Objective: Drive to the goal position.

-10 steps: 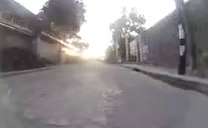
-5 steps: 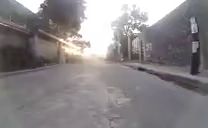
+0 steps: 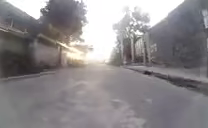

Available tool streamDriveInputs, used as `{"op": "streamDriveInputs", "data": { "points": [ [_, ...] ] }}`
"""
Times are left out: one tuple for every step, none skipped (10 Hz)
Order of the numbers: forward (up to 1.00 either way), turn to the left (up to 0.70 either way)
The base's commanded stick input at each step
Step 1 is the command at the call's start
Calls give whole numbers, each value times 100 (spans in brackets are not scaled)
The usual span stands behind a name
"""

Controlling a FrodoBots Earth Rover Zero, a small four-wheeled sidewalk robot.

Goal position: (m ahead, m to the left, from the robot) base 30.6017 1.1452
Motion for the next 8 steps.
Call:
{"op": "streamDriveInputs", "data": {
  "points": [
    [100, -27],
    [100, -39],
    [100, -23],
    [100, -3],
    [100, -4],
    [100, -38],
    [100, -39],
    [100, -37]
  ]
}}
